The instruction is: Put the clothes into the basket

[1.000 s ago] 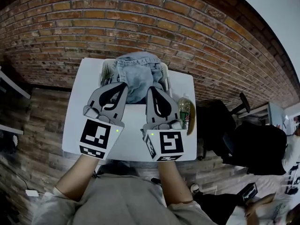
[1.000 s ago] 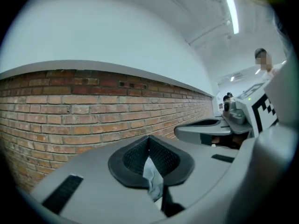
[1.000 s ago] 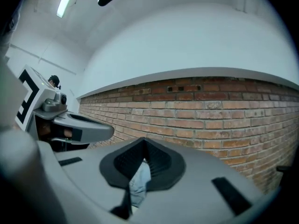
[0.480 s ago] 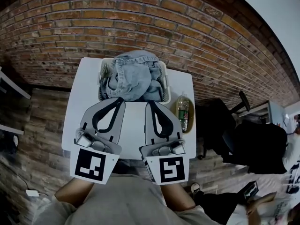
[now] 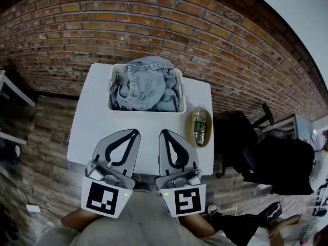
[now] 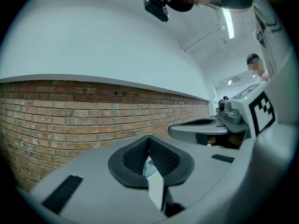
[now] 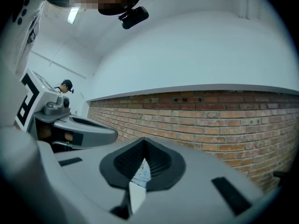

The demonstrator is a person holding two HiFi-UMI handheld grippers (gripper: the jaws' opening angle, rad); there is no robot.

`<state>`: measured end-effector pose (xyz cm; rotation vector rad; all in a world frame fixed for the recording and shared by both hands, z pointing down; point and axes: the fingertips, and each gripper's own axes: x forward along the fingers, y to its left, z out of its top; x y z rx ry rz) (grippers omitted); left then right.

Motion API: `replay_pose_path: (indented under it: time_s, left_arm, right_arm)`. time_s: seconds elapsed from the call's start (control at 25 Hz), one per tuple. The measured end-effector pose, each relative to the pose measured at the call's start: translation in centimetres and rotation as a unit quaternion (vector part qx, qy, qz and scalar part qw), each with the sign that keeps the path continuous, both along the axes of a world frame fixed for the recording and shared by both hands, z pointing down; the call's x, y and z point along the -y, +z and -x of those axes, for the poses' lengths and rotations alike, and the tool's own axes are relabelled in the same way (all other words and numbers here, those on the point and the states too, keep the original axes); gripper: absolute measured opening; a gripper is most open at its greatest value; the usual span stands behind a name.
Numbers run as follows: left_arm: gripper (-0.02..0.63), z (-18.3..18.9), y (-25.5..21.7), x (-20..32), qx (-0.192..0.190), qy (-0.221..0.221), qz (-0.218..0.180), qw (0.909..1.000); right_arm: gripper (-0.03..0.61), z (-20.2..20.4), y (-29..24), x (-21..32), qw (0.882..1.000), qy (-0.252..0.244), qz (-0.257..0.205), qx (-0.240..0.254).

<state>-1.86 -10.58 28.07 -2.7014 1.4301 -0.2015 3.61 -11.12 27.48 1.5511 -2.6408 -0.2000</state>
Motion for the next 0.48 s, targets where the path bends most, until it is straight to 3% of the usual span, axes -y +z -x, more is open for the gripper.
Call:
replay_pose_path:
  time_s: [0.48]
  left_arm:
    - [0.008,-1.1,2.0,-2.2,-0.014,-0.025,0.016,0.9995]
  right_arm:
    - [0.005,-0.5,2.3,-2.4,1.000,-0.026,0.016,0.003]
